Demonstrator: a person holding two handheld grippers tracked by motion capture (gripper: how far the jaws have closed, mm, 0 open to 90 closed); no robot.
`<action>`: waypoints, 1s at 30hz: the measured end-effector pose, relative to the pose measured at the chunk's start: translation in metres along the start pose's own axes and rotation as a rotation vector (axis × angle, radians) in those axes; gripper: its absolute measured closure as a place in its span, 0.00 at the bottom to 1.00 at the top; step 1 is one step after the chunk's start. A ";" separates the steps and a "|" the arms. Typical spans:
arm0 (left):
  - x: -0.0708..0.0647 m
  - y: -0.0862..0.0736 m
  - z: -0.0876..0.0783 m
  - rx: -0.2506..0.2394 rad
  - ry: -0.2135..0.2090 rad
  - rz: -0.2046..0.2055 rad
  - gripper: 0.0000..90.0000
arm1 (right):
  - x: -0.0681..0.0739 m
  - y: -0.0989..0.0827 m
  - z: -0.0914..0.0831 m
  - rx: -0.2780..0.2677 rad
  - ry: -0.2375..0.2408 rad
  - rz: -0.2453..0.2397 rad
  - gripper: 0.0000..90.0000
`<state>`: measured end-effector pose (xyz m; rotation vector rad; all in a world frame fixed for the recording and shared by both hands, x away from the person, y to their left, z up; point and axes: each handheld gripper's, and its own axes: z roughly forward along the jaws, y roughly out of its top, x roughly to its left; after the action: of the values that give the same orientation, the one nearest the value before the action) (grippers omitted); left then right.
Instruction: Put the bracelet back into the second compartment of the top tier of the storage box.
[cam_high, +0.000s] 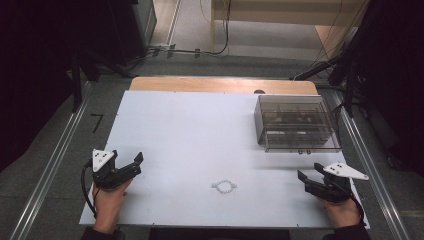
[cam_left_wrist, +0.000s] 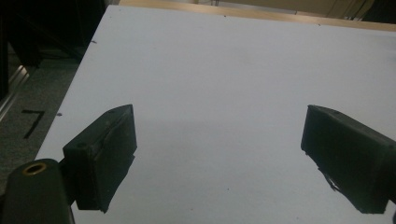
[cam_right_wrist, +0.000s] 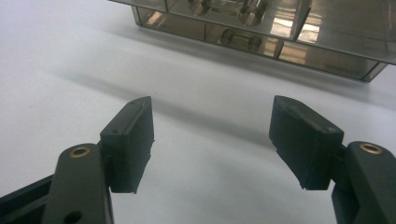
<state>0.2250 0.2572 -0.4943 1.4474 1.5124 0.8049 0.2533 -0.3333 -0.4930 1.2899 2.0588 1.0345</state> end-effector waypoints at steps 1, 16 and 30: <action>0.000 0.000 0.000 0.001 0.000 0.001 0.12 | 0.000 0.000 0.000 -0.001 0.001 -0.002 0.32; 0.000 0.000 0.000 0.001 0.003 0.001 0.12 | 0.009 0.003 0.005 0.007 0.022 -0.030 0.32; 0.000 0.000 0.000 0.004 0.003 0.001 0.12 | 0.020 0.007 0.012 0.023 0.043 -0.066 0.32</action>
<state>0.2254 0.2575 -0.4944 1.4504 1.5166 0.8059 0.2566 -0.3095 -0.4948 1.2126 2.1363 1.0205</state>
